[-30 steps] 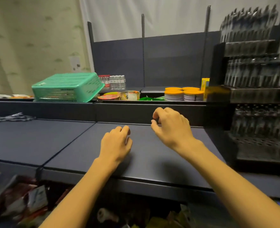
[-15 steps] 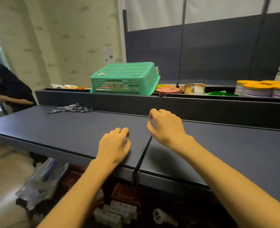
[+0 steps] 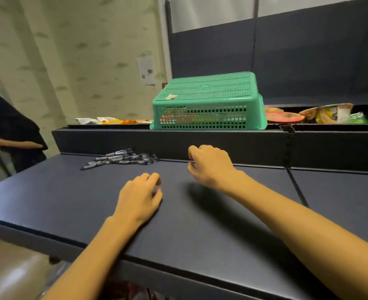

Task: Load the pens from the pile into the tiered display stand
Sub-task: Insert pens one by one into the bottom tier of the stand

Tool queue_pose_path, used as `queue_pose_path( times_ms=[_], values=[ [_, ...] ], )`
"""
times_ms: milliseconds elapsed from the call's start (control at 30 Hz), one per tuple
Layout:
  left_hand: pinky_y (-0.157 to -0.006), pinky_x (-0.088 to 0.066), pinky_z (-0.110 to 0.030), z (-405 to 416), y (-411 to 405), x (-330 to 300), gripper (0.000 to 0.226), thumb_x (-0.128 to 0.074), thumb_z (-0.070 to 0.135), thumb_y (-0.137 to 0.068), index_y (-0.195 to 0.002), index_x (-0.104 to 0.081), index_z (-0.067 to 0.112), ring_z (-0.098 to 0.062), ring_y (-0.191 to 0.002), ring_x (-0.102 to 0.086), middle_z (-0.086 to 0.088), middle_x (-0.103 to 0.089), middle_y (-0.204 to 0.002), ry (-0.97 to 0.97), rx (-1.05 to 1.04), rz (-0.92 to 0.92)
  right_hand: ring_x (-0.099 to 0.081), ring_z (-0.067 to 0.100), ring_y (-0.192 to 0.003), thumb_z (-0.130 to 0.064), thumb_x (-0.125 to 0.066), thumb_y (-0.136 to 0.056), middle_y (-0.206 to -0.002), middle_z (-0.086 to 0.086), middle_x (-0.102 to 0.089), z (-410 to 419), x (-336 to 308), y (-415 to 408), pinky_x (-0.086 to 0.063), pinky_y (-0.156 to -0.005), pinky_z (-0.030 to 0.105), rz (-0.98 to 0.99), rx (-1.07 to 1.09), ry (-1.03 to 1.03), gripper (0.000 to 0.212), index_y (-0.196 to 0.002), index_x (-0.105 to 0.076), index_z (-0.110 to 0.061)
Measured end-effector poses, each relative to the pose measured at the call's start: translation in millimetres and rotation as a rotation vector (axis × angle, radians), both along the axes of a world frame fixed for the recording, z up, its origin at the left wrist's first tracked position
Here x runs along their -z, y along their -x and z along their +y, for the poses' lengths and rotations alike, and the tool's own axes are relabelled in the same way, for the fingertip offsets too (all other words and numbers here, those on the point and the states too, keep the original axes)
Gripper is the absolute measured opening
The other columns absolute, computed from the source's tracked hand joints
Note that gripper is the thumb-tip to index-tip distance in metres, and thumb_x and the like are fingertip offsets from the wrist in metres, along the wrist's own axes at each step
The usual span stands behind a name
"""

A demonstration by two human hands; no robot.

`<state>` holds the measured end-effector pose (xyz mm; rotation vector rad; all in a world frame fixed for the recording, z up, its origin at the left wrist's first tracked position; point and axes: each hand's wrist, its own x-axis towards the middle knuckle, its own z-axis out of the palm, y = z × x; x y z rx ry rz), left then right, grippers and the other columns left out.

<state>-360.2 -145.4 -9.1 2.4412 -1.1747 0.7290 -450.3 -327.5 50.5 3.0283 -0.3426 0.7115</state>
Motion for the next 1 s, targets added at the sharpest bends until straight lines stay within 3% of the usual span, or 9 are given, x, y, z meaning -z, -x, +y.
queue_pose_path(
  times_ms=[333, 467, 567, 700, 867, 1000],
  values=[
    [-0.069, -0.042, -0.036, 56, -164, -4, 0.019, -0.063, 0.027, -0.084, -0.098, -0.058, 0.017, -0.031, -0.085, -0.058, -0.003, -0.06, -0.093, -0.005, 0.069, 0.014, -0.057, 0.034, -0.088, -0.028, -0.047, -0.093, -0.097, 0.01, -0.06, 38, 1, -106, -0.047, -0.071, 0.038, 0.018, 0.163, 0.018, 0.017, -0.1, -0.051, -0.012],
    [-0.079, -0.04, -0.041, 81, -224, -8, 0.031, -0.063, 0.033, -0.082, -0.109, -0.058, 0.019, -0.029, -0.098, -0.053, -0.004, -0.057, -0.108, -0.04, 0.081, 0.011, -0.057, 0.034, -0.089, -0.029, -0.047, -0.093, -0.098, 0.009, -0.06, 64, 12, -131, -0.045, -0.07, 0.037, -0.028, 0.27, -0.021, 0.018, -0.1, -0.052, -0.013],
    [-0.094, -0.035, -0.045, 93, -260, -8, 0.052, -0.052, 0.052, -0.087, -0.132, -0.042, 0.028, -0.025, -0.119, -0.04, -0.002, -0.043, -0.13, -0.165, 0.014, 0.086, -0.056, 0.032, -0.087, -0.03, -0.048, -0.094, -0.097, 0.008, -0.06, 87, 20, -148, -0.042, -0.066, 0.035, -0.056, 0.343, -0.084, 0.018, -0.1, -0.053, -0.014],
    [-0.11, -0.016, -0.054, 97, -287, -3, 0.069, -0.035, 0.069, -0.087, -0.144, -0.019, 0.034, -0.03, -0.138, -0.016, -0.008, -0.018, -0.148, -0.254, 0.0, 0.385, -0.058, 0.029, -0.089, -0.031, -0.049, -0.094, -0.097, 0.004, -0.061, 111, 32, -168, -0.039, -0.064, 0.032, -0.149, 0.445, -0.167, 0.017, -0.1, -0.055, -0.017],
    [-0.111, -0.017, -0.048, 92, -299, 1, 0.073, -0.044, 0.065, -0.086, -0.145, -0.018, 0.031, -0.029, -0.138, -0.013, -0.006, -0.012, -0.149, -0.175, 0.169, 0.426, -0.058, 0.029, -0.095, -0.031, -0.049, -0.094, -0.1, 0.003, -0.062, 119, 43, -174, -0.038, -0.065, 0.031, -0.172, 0.524, -0.166, 0.018, -0.104, -0.056, -0.018],
    [-0.109, -0.021, -0.042, 80, -306, -2, 0.073, -0.047, 0.062, -0.086, -0.144, -0.021, 0.025, -0.026, -0.134, -0.02, -0.006, -0.022, -0.143, -0.176, 0.251, 0.4, -0.057, 0.029, -0.092, -0.03, -0.052, -0.091, -0.093, 0.0, -0.062, 114, 50, -164, -0.042, -0.067, 0.032, -0.182, 0.602, -0.185, 0.015, -0.101, -0.056, -0.02]
  ],
)
